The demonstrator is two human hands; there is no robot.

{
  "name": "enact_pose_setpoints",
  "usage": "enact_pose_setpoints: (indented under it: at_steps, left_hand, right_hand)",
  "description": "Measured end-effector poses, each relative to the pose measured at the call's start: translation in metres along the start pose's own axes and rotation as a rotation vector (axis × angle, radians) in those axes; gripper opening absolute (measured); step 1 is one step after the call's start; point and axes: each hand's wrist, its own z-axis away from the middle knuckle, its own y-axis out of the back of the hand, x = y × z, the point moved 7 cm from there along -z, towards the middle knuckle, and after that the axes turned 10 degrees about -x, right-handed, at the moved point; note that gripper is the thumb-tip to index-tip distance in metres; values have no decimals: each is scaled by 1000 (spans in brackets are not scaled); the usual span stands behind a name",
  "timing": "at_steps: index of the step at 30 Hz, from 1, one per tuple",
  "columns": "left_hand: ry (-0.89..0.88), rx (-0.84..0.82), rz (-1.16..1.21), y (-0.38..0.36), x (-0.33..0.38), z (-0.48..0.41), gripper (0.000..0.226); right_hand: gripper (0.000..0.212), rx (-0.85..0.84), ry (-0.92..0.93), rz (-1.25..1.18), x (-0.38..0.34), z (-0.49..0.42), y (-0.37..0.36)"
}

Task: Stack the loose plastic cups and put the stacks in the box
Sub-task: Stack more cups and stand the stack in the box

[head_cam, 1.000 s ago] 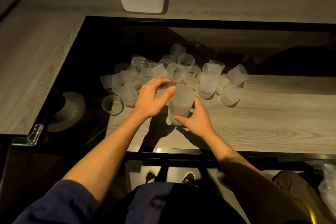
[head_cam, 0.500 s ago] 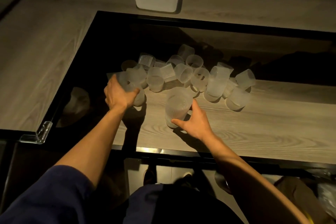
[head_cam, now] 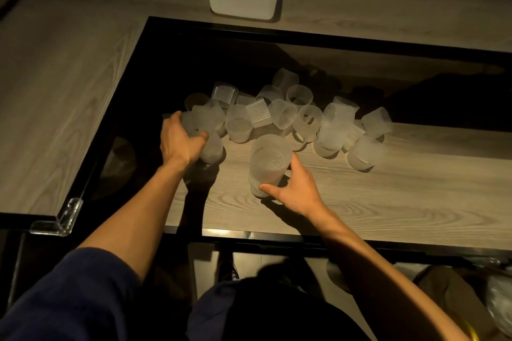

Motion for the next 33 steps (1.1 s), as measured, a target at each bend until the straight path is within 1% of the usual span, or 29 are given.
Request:
enact_pose_setpoints:
  at_steps: [4,7,9,11,14,17,20,23,28,33]
  left_hand:
    - [-73,73,73,14,14,14,76]
    - [-121,123,223,24,27,21,71]
    - [-160,117,366,27,39,26,68]
    - [-243,32,506,24,60,35,64]
    - [-408,-213,589,9,92,55,69]
    - [-537,-418,542,-9,115,76,64]
    - [-602,-541,438,-23,127,92,66]
    - [-622,-552,378,-29,128,98,68]
    - [-633,-471,306,-21,126,97,65]
    - [-664,-488,163,-29,131,98,73]
  right_hand:
    - [93,-3,1,3,0,1,0]
    - [92,-4,2,9,-1,1,1]
    - [91,-15,4,11,-1,1,1]
    - [90,-25,6,12,-1,2,1]
    - [91,-26,9,9,-2,3,2]
    - [93,-28,11,12,-2,3,2]
    - [93,-26,17,14,0,2,1]
    - [91,-27,20,12,0,2,2]
    - [91,-29,41,10,-2,2,2]
    - [87,-26,41,11,0,2,2]
